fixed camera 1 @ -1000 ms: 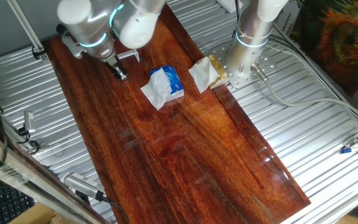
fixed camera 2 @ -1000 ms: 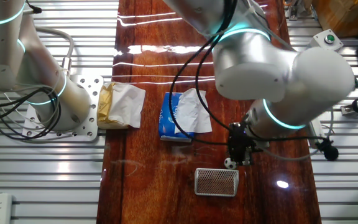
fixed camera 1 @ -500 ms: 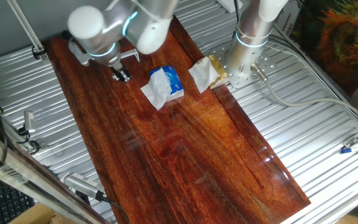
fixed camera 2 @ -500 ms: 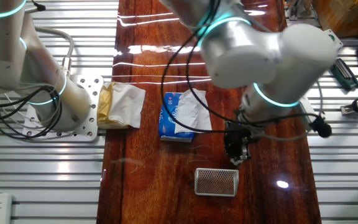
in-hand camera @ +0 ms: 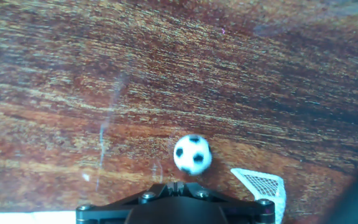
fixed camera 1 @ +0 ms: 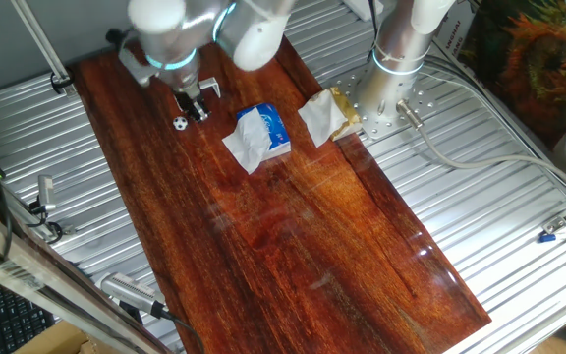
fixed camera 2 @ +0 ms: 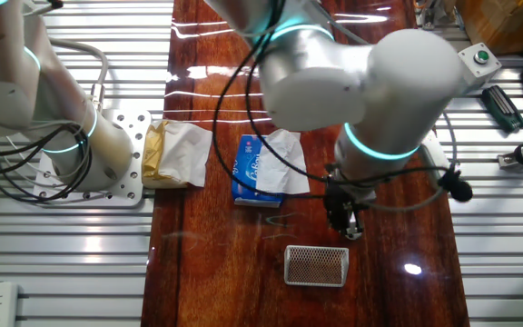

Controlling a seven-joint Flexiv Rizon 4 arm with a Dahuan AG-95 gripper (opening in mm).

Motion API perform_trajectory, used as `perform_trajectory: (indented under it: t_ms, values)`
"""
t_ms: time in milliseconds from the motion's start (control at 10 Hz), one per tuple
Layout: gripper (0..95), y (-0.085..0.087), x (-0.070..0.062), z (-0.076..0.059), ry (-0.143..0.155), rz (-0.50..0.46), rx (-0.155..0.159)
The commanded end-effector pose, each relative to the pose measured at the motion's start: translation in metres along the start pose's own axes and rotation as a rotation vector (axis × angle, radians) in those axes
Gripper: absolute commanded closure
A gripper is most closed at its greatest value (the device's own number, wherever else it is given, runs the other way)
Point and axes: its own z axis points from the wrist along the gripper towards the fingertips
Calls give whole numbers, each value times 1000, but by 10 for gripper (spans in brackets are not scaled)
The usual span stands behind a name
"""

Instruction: Push the soccer ball into the goal

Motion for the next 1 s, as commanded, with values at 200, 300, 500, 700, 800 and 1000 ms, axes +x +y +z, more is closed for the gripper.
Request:
perform_trajectory:
  t_ms: [200,300,500,700,800,1000]
  values:
    - [950,1,-4,-2,26,-5,-56]
    - [950,1,-4,-2,17,3,-84]
    - [950,1,-4,-2,18,9,-86]
    - [950,1,-4,-2,15,54,-91]
    - [950,1,-4,-2,9,81,-90]
    - [950,1,-4,-2,1,123,-85]
